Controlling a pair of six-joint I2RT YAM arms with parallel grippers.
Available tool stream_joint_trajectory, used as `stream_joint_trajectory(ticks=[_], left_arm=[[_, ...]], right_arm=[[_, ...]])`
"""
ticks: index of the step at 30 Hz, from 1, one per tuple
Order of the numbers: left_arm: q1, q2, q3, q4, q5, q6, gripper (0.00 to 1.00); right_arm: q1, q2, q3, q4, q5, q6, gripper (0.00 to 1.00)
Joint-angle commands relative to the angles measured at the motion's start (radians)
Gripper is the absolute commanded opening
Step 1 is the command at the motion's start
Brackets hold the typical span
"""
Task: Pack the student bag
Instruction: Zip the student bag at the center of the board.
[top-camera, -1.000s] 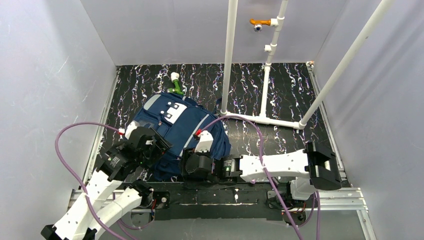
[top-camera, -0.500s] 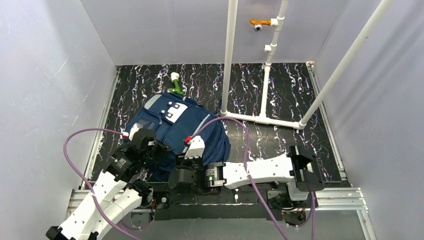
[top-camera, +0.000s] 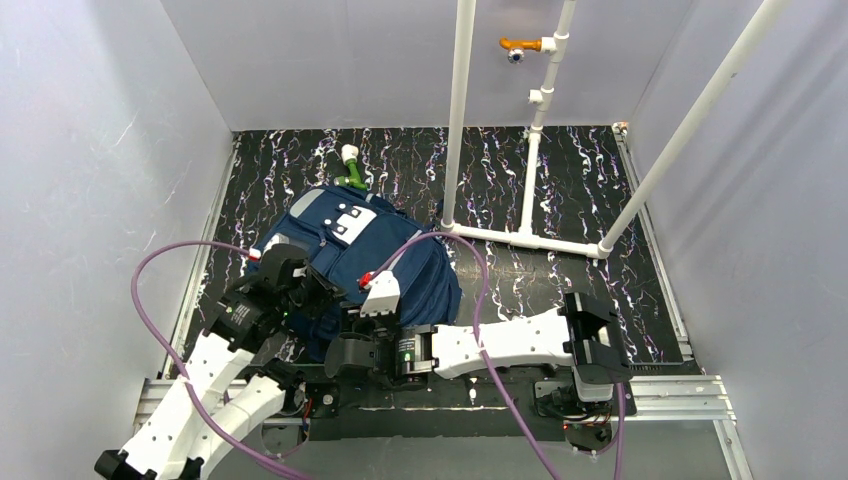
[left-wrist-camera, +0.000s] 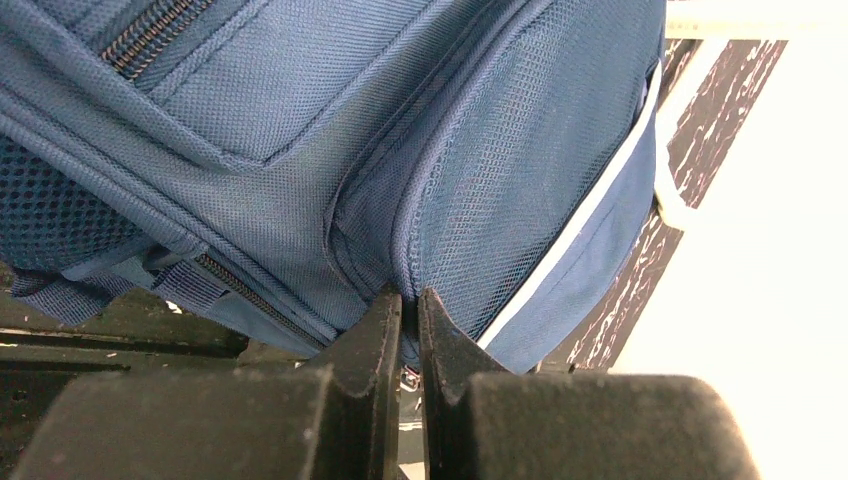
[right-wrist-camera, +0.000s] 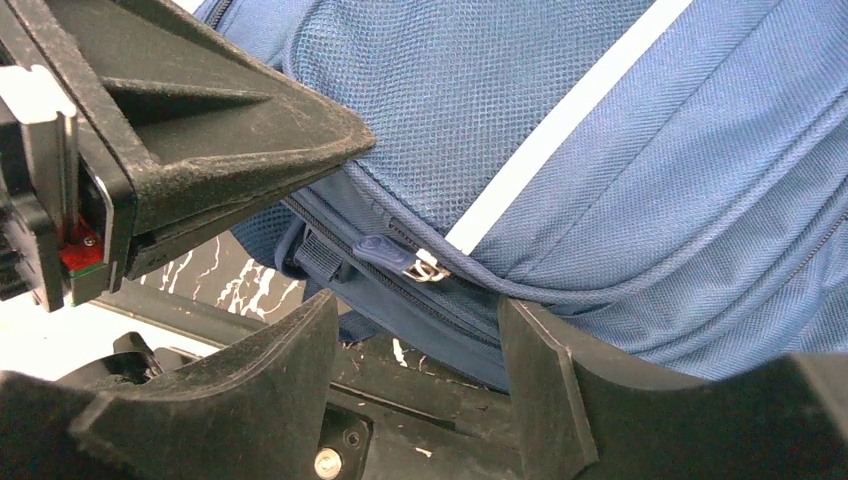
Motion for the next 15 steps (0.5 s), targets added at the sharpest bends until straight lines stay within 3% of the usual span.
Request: stream_joint_trajectory(ticks=[1,5,11,15], left_arm=[[0.006,-0.031,0.059,-0.015,0.154,0.065,0.0],[0.01,-0.062,0.032,0.014,0.215,0.005,0.0],[0.02,-0.11,0.034,-0.014,0.161,0.016,0.0],[0.022,-0.116,0.032,-0.018,0.178,0.024,0.0]], right_arm=[[-0.005,-0.005,0.022,0.046,0.087,-0.014,0.68],[-0.011,0.025,0.061,0.067,0.11,-0.028,0.68],[-0.019,0.083,0.141,-0.096,0.159,0.111,0.64],[-0.02,0.071,0.108,-0.034,0.176,0.085,0.61]])
